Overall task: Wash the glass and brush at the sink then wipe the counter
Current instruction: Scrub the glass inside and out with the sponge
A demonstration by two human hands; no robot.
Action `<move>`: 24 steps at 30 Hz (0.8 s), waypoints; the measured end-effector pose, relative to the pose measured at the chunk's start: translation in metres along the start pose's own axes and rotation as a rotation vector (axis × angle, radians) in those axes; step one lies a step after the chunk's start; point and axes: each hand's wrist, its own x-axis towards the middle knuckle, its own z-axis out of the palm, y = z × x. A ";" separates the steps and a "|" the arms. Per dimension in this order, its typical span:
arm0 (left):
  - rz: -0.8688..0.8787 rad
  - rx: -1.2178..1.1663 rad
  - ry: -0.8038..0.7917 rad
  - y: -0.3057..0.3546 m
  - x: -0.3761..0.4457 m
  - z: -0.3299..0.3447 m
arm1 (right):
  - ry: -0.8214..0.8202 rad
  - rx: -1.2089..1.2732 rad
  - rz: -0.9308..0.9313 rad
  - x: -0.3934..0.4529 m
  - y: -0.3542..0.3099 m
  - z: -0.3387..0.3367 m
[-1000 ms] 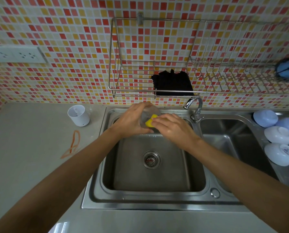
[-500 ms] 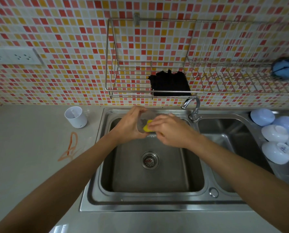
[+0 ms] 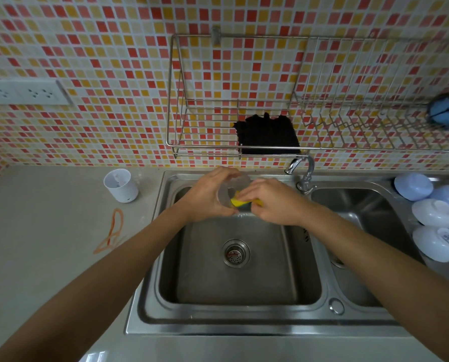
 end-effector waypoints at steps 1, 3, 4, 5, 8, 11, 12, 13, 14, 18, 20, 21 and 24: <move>0.001 -0.009 0.001 0.001 0.001 0.000 | 0.021 -0.190 -0.065 0.001 0.002 0.000; -0.002 -0.021 0.010 0.001 0.004 -0.001 | 0.096 -0.450 -0.123 0.002 0.004 0.002; -0.003 -0.023 0.010 0.000 0.006 -0.002 | 0.106 -0.482 -0.117 0.002 0.004 0.003; -0.002 -0.023 0.008 0.000 0.008 -0.003 | 0.102 -0.459 -0.113 0.002 0.003 0.004; -0.004 -0.038 0.004 -0.001 0.009 -0.004 | 0.092 -0.334 -0.127 0.001 0.005 0.005; -0.015 -0.063 0.017 -0.002 0.008 -0.003 | 0.118 -0.358 -0.179 0.003 0.007 0.005; -0.020 -0.075 0.024 -0.001 0.009 -0.003 | 0.138 -0.392 -0.197 0.004 0.009 0.006; -0.025 -0.092 0.031 -0.001 0.011 -0.004 | 0.169 -0.418 -0.212 0.006 0.011 0.007; -0.035 -0.115 0.035 -0.002 0.013 -0.006 | 0.208 -0.434 -0.222 0.007 0.013 0.007; -0.109 -0.137 0.033 -0.007 0.015 -0.005 | 0.343 -0.455 -0.209 0.013 0.013 0.010; -0.156 -0.116 0.072 -0.008 0.013 -0.001 | 0.366 -0.461 -0.202 0.015 0.009 0.015; -0.171 -0.114 0.104 -0.009 0.012 0.001 | 0.372 -0.455 -0.195 0.016 0.006 0.018; -0.199 -0.092 0.191 -0.008 0.011 0.005 | 0.424 -0.402 -0.165 0.018 0.002 0.024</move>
